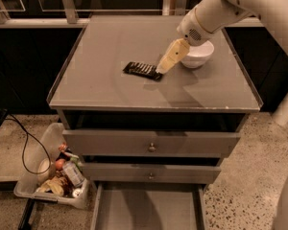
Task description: Place rxbar chocolate into bottom drawer
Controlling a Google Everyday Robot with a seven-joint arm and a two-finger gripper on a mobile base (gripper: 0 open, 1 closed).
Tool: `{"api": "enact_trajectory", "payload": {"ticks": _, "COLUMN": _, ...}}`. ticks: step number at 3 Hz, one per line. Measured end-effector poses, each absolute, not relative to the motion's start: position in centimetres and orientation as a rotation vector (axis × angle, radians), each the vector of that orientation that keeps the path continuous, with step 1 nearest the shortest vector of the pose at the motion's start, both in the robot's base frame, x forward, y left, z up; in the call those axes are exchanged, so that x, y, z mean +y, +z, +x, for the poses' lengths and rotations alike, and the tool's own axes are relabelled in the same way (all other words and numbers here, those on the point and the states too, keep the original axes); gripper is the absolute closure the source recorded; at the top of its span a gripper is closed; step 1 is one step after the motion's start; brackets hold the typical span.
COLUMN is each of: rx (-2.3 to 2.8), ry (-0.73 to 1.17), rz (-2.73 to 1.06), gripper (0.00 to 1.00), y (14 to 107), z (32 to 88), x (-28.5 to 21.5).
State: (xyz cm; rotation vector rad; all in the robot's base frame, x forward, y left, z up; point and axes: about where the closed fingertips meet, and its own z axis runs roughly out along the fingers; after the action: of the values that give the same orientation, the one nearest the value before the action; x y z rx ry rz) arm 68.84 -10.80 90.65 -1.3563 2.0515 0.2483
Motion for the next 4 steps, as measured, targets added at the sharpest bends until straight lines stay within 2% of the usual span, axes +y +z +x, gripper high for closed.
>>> {"api": "enact_trajectory", "payload": {"ticks": 2, "rx": 2.032, "ry": 0.360, "rz": -1.515, "gripper": 0.00, "y": 84.7, "z": 69.2, "x": -6.8}}
{"api": "enact_trajectory", "payload": {"ticks": 4, "rx": 2.105, "ry": 0.331, "rz": -1.529, "gripper": 0.00, "y": 80.8, "z": 70.0, "x": -7.9}}
